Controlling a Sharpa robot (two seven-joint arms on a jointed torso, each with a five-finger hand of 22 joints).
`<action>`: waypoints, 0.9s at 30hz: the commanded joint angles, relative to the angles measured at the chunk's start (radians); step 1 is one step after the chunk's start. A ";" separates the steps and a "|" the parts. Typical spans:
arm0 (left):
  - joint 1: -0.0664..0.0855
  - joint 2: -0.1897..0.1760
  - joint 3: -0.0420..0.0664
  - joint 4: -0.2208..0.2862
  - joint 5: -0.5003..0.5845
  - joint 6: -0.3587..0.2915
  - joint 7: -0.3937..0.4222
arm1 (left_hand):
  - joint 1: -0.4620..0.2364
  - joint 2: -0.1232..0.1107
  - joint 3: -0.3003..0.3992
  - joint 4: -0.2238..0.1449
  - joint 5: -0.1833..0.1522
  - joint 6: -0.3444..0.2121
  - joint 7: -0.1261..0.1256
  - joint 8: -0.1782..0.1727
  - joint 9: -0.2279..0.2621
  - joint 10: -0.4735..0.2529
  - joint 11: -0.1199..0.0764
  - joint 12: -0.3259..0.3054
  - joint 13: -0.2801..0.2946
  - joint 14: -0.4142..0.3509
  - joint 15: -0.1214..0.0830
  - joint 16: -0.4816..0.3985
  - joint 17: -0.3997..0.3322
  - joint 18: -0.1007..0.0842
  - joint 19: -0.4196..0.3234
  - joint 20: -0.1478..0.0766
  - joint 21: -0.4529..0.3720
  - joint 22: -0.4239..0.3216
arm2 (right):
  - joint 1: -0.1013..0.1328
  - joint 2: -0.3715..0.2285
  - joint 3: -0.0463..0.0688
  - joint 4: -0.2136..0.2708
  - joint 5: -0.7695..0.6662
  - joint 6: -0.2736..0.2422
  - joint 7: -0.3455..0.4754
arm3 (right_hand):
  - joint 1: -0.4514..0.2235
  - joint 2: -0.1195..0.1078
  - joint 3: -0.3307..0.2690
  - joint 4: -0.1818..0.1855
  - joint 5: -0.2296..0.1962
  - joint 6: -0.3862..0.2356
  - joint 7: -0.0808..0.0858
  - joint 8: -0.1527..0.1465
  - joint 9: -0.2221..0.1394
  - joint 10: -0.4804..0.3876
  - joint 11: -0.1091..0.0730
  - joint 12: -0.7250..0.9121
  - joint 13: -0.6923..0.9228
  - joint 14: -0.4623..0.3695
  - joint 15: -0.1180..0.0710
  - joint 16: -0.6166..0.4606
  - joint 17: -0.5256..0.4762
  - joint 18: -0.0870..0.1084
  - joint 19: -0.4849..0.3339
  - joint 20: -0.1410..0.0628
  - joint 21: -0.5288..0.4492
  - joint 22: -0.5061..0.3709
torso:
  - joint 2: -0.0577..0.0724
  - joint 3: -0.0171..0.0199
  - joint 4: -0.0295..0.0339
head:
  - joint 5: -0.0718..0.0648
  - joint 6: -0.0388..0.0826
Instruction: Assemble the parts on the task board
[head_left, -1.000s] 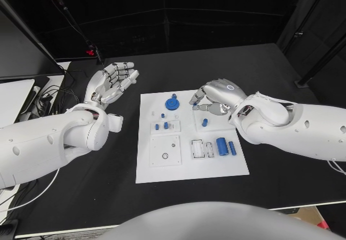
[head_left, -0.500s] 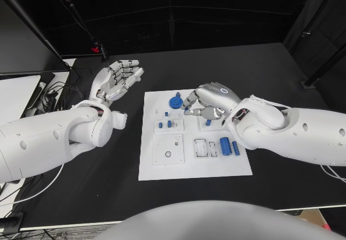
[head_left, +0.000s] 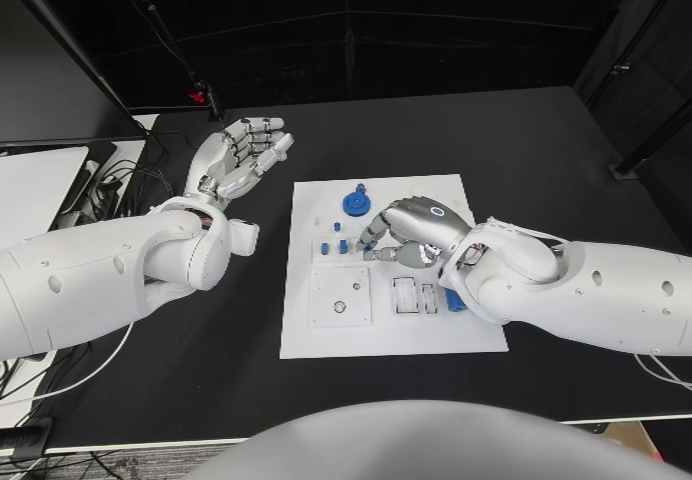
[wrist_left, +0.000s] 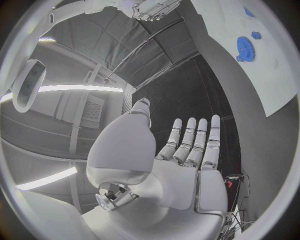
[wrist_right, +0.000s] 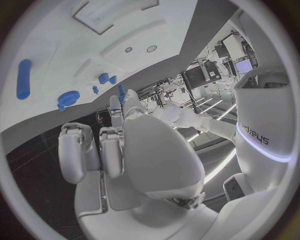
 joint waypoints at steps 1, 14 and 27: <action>0.001 -0.001 0.001 0.000 0.001 0.008 0.142 | 0.001 0.012 0.005 -0.002 0.006 -0.009 0.147 0.005 -0.001 -0.007 0.002 0.005 -0.002 0.003 -0.001 0.003 -0.001 -0.008 0.006 0.003 0.005 -0.001 | -0.010 0.010 0.001 -0.005 -0.007 0.025 0.022 | 0.010 -0.002 0.005 0.000 0.001 0.001 0.006 -0.005 0.000 0.005 -0.001 -0.006 0.001 0.101 0.004 0.005 0.248 0.015 0.058 0.001 -0.002 0.228 | 0.000 0.0007 0.0003 | 0.000 0.000; 0.000 -0.002 0.001 -0.001 0.001 0.009 0.141 | 0.001 0.013 0.005 -0.002 0.006 -0.009 0.148 0.005 -0.002 -0.008 0.002 0.005 -0.002 0.003 -0.001 0.004 -0.001 -0.008 0.006 0.003 0.005 -0.001 | -0.032 0.049 0.001 -0.031 -0.058 0.050 0.030 | 0.013 -0.001 0.009 -0.001 0.001 0.001 0.007 -0.007 -0.001 0.005 -0.001 -0.007 0.001 0.101 0.005 0.005 0.247 0.015 0.057 0.001 -0.002 0.228 | 0.001 -0.0001 -0.0003 | 0.000 0.000; 0.000 -0.001 0.001 0.000 0.001 0.010 0.141 | 0.001 0.014 0.004 -0.002 0.007 -0.010 0.148 0.006 -0.002 -0.008 0.002 0.007 -0.002 0.003 -0.001 0.005 -0.003 -0.008 0.006 0.003 0.005 -0.002 | -0.042 0.072 0.001 -0.050 -0.097 0.086 0.030 | 0.013 -0.003 0.010 0.000 0.001 0.000 0.008 -0.009 -0.001 0.003 0.001 -0.009 0.001 0.100 0.005 0.004 0.245 0.015 0.056 0.002 -0.005 0.227 | 0.001 -0.0002 -0.0004 | -0.003 0.000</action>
